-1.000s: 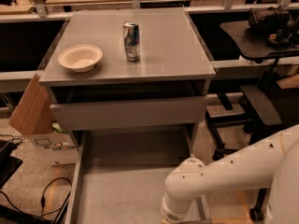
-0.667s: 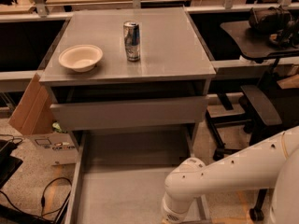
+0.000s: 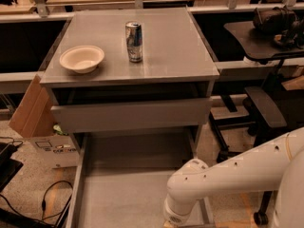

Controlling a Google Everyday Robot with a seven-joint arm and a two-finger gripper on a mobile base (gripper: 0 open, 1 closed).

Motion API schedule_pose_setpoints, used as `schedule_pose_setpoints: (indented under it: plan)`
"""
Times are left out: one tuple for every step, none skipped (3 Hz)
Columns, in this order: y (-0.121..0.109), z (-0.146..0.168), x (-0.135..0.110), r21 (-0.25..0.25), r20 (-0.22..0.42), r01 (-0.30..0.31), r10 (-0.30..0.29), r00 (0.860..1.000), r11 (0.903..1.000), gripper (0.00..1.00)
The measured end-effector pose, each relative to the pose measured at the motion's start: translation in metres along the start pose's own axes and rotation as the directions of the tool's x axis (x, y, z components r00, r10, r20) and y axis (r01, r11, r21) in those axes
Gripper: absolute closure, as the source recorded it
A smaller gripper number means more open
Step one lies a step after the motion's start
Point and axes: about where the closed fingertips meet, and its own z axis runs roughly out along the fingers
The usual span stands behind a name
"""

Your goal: Open middle drawer

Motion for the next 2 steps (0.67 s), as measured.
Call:
schedule_pose_setpoints:
  plan:
    - [-0.0007,0.0,-0.0003,0.0,0.0,0.0,0.0,1.0,1.0,0.0]
    - [-0.0005,0.0001,-0.0002,-0.001,-0.001,0.0,0.0,1.0,1.0,0.03]
